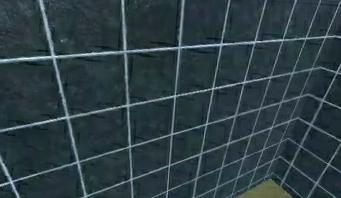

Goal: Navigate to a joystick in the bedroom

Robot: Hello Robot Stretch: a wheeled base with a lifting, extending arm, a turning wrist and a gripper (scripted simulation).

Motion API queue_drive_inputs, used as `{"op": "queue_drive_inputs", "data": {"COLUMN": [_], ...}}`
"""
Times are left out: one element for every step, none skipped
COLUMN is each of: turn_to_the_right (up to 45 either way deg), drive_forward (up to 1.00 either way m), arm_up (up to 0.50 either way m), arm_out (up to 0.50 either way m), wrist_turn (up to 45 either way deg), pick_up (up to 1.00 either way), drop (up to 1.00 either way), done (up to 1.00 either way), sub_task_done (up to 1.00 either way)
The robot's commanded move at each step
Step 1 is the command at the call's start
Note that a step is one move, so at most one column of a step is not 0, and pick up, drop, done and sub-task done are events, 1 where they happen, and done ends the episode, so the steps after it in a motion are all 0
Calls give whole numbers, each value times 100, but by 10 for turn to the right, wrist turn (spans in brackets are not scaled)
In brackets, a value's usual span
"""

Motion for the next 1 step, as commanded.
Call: {"op": "queue_drive_inputs", "data": {"turn_to_the_right": [450], "drive_forward": [0], "arm_up": [0], "arm_out": [0], "wrist_turn": [0], "pick_up": [0], "drop": [0], "done": [0], "sub_task_done": [0]}}
